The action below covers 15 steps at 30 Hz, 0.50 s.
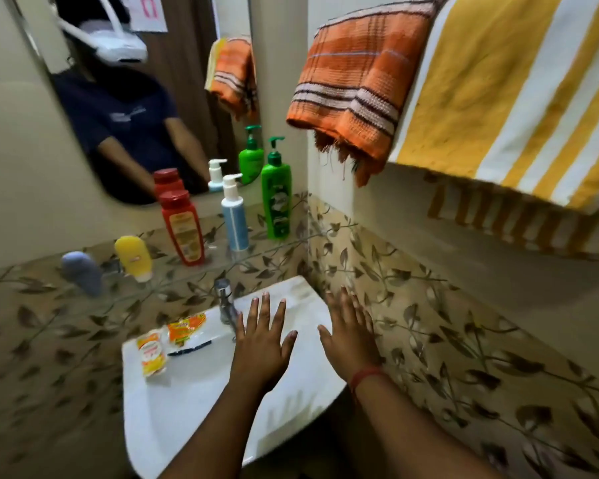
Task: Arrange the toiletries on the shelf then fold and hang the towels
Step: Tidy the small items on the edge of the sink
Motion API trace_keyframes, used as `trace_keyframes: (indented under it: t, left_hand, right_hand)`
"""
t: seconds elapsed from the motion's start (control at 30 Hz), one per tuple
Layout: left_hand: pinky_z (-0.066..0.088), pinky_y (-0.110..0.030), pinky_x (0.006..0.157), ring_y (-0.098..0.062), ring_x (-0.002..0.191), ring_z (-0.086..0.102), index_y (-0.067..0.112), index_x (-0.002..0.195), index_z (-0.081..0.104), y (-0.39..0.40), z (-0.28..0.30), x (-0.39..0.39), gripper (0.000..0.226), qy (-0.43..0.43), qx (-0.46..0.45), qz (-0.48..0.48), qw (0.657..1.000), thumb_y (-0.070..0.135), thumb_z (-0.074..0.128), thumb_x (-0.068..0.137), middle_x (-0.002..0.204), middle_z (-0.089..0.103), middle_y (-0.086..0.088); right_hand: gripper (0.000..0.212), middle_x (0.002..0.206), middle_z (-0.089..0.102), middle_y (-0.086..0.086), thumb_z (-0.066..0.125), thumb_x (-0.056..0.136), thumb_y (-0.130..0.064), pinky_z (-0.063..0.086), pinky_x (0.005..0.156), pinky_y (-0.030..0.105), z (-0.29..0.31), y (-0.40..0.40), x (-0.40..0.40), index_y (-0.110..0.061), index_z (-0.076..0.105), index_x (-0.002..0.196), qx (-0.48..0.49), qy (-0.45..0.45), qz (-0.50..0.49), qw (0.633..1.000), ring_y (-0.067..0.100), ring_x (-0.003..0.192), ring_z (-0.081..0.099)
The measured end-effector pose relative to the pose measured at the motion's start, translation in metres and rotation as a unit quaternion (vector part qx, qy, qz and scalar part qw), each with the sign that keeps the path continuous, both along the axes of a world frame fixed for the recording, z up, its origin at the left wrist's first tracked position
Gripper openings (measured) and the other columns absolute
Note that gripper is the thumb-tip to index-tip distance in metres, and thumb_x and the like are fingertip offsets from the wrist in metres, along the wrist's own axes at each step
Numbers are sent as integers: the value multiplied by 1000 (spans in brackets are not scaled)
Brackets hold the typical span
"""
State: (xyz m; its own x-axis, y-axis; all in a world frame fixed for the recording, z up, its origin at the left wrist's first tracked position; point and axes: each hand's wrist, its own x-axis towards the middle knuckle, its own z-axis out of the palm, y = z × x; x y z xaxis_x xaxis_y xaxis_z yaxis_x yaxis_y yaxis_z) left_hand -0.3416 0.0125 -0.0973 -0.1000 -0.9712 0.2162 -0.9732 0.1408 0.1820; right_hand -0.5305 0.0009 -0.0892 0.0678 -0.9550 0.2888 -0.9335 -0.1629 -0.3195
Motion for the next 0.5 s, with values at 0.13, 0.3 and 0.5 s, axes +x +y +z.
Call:
trace_keyframes:
  t: [0.13,0.3,0.5]
  left_hand:
    - [-3,-53,123,-24,155,-12,33,160,2,23,-18,14,84,-3,30,78,996,71,-17,88,168,-11,-1]
    - [-7,-53,122,-24,154,-18,34,159,-5,56,-37,27,72,-5,86,175,981,66,-3,95,168,-15,-1]
    - [-7,-55,122,-25,155,-15,36,158,-9,96,-59,53,91,1,123,285,950,74,-27,78,166,-20,1]
  right_hand:
    - [70,167,-6,1,40,101,-47,7,122,49,-21,-8,21,-28,4,158,58,32,86,994,25,154,-3]
    - [69,167,-13,-1,32,101,-53,3,123,50,-43,-9,50,-30,-1,158,104,57,183,976,24,154,-11]
    - [69,167,-10,-1,34,101,-54,4,123,51,-71,7,89,-31,1,158,147,85,279,945,25,154,-9]
